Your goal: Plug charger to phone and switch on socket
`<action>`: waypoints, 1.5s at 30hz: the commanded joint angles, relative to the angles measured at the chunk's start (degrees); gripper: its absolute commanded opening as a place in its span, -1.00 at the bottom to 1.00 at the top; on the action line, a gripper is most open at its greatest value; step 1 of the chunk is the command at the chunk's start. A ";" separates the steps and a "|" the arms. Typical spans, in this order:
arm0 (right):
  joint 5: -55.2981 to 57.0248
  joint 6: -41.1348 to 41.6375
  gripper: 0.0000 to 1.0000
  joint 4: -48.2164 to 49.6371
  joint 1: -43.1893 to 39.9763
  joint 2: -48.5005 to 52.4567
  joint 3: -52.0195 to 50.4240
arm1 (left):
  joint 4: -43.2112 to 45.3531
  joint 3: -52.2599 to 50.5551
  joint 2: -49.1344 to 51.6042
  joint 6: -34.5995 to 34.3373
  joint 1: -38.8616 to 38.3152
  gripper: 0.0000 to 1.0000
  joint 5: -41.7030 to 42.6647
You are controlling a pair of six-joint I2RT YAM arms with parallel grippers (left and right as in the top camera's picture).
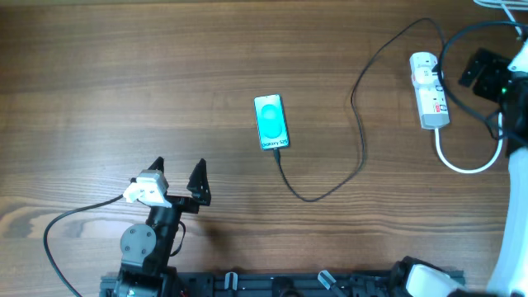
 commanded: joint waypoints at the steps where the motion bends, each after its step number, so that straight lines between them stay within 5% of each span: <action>1: 0.66 -0.68 0.99 -0.15 4.61 -4.33 -0.09 | -0.04 -0.24 -0.26 0.96 -0.15 1.00 -0.96; 5: 14.14 -7.13 1.00 -0.94 14.21 -6.91 -0.09 | -0.04 -0.24 -0.26 0.96 -0.15 1.00 -0.96; 10: 11.56 -10.16 1.00 -1.84 21.00 -9.03 -1.05 | -0.04 -0.24 -0.26 0.96 -0.15 1.00 -0.96; 14: 3.04 -10.21 1.00 -0.17 21.00 -13.05 -11.82 | -0.04 -0.24 -0.26 0.96 -0.15 1.00 -0.96; 21: -18.27 -10.16 1.00 34.27 21.00 -20.72 -43.34 | -0.04 -0.24 -0.26 0.96 -0.15 1.00 -0.96; 31: -20.65 -9.53 0.99 67.23 21.00 -31.89 -72.46 | -0.04 -0.24 -0.26 0.96 -0.15 1.00 -0.96; 34: -20.59 -9.55 1.00 67.71 21.00 -35.34 -75.71 | -0.04 -0.24 -0.26 0.96 -0.15 1.00 -0.96; 45: -19.54 -9.77 1.00 39.65 21.03 -59.25 -75.82 | -0.04 -0.24 -0.26 0.96 -0.15 1.00 -0.96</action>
